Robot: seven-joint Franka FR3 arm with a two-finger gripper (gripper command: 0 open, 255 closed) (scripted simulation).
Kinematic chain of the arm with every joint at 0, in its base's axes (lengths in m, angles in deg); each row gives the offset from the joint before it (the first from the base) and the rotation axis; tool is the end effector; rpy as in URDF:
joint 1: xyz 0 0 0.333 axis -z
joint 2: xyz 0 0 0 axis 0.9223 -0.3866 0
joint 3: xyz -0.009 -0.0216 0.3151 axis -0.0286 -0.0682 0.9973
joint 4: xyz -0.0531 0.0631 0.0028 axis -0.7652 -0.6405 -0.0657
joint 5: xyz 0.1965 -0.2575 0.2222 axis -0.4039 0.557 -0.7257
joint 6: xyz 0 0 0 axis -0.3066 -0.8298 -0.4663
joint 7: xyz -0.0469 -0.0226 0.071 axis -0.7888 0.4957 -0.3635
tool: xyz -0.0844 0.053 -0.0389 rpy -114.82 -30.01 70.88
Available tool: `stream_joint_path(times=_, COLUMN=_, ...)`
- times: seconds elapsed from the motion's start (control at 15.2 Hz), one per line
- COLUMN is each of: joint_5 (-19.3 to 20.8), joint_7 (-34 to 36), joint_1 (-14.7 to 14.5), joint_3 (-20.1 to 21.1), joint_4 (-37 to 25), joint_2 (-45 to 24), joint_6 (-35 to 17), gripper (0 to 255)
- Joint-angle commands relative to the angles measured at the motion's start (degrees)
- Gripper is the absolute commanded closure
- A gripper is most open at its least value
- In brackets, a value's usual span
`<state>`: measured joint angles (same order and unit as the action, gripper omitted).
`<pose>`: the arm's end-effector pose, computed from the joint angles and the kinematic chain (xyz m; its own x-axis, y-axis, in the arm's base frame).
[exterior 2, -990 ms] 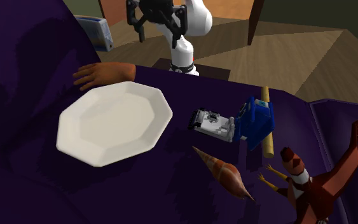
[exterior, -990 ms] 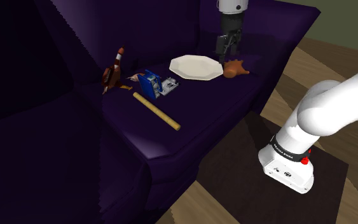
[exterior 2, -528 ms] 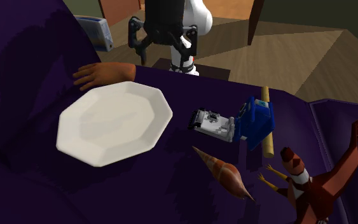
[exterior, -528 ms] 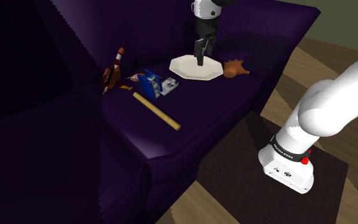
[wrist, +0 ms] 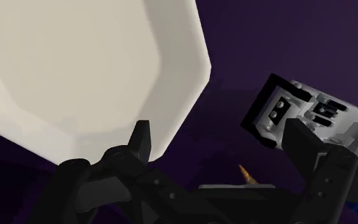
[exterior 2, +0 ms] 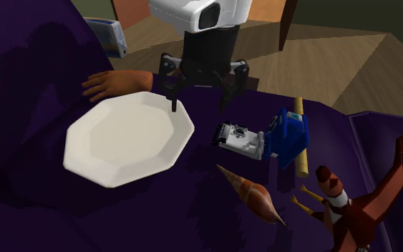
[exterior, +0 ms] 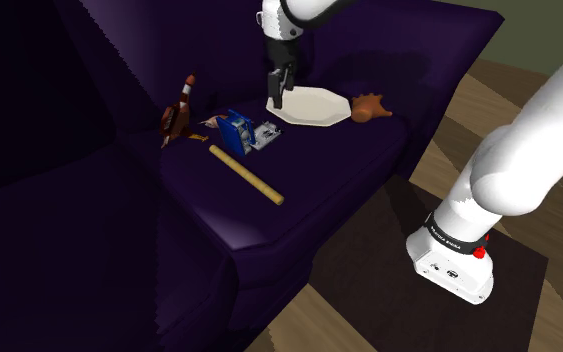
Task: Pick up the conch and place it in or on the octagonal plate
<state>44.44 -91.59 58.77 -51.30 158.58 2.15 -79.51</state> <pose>0.4936 0.1725 0.4889 0.8959 0.4437 -0.0230 0.4424 -0.8861 0.1385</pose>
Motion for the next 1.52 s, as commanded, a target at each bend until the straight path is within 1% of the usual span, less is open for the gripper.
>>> stream_joint_path(times=0.0, joint_5=1.22, joint_7=-0.29, joint_1=-0.83, joint_3=1.06, joint_4=-3.22, joint_2=-3.73, joint_6=-1.37, gripper=0)
stream_joint_path(times=0.33, joint_5=4.77, joint_7=-1.46, joint_1=-2.96, joint_3=3.08, joint_4=-11.11, joint_2=-12.19, joint_6=-3.84, gripper=0)
stream_joint_path(times=0.66, joint_5=8.83, joint_7=-2.69, joint_1=-5.78, joint_3=4.7, joint_4=-19.97, joint_2=-20.66, joint_6=-5.11, gripper=0)
stream_joint_path(times=0.73, joint_5=8.88, joint_7=-2.72, joint_1=-5.85, joint_3=4.69, joint_4=-20.11, joint_2=-20.79, joint_6=-5.13, gripper=0)
stream_joint_path(times=1.19, joint_5=10.02, joint_7=-1.99, joint_1=-5.57, joint_3=4.09, joint_4=-17.38, joint_2=-22.97, joint_6=-9.96, gripper=0)
stream_joint_path(times=1.45, joint_5=10.02, joint_7=-1.99, joint_1=-5.57, joint_3=4.09, joint_4=-17.38, joint_2=-22.97, joint_6=-9.96, gripper=0)
